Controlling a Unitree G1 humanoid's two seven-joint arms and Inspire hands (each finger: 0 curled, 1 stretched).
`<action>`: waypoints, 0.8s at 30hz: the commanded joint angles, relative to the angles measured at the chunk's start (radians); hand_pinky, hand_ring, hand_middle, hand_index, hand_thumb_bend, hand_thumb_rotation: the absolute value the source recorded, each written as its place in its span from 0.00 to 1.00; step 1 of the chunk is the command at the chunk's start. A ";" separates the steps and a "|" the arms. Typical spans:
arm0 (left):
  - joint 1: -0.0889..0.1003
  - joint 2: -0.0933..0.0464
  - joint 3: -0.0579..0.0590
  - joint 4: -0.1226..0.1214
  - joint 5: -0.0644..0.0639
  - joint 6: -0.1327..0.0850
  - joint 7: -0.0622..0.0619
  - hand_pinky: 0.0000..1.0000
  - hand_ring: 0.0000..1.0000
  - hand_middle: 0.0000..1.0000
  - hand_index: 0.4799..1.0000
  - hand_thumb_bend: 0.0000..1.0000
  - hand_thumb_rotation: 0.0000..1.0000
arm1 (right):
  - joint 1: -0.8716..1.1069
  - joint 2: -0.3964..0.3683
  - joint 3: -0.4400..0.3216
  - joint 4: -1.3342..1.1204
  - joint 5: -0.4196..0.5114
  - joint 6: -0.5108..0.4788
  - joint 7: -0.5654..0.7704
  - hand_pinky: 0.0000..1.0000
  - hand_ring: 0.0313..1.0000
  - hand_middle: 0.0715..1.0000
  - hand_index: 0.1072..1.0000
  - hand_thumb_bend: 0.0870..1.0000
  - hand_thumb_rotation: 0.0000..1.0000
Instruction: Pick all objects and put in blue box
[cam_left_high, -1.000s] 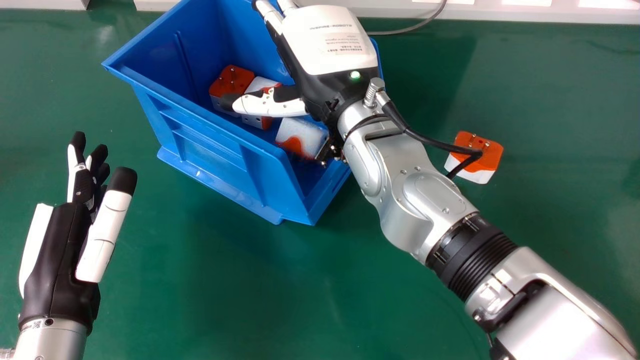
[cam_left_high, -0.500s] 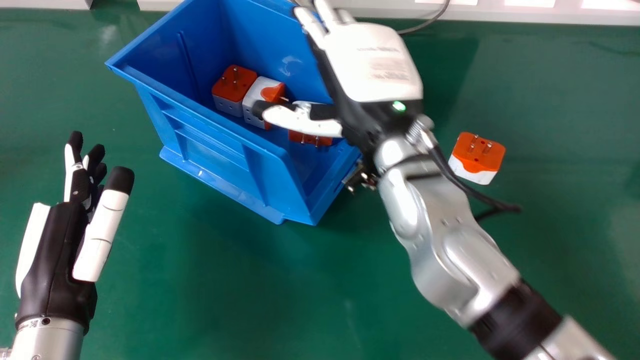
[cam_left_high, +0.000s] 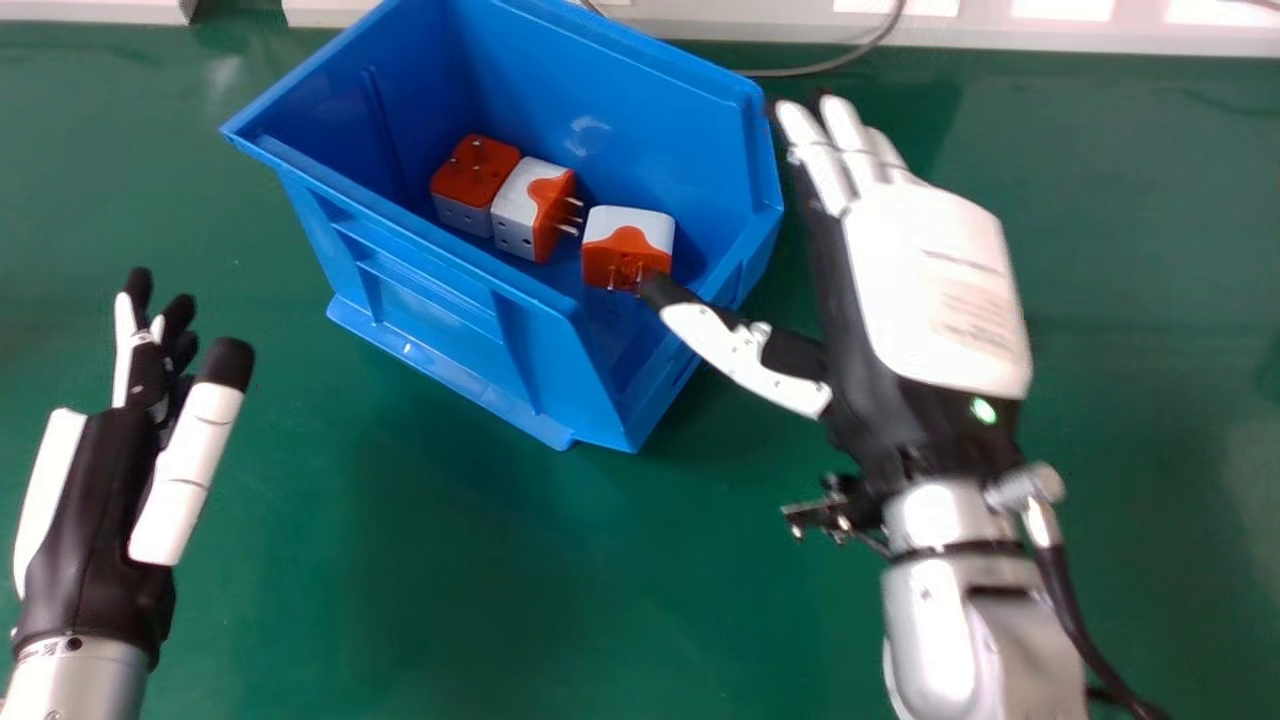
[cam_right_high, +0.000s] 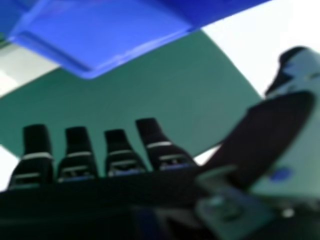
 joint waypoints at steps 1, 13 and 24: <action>-0.009 0.010 0.003 -0.008 0.004 -0.016 0.005 1.00 1.00 1.00 1.00 0.83 0.94 | 0.031 -0.010 -0.040 -0.052 -0.022 -0.004 -0.002 0.82 0.90 0.93 0.88 0.35 0.71; -0.023 0.008 -0.002 0.011 0.012 -0.018 0.014 1.00 1.00 1.00 1.00 0.83 0.94 | 0.010 -0.062 -0.206 0.107 0.010 -0.008 0.012 0.82 0.89 0.92 0.87 0.34 0.64; -0.013 0.006 -0.006 -0.002 0.010 -0.021 0.015 1.00 1.00 1.00 1.00 0.84 0.94 | -0.187 -0.196 -0.244 0.387 0.053 -0.044 0.098 0.78 0.88 0.90 0.85 0.36 0.62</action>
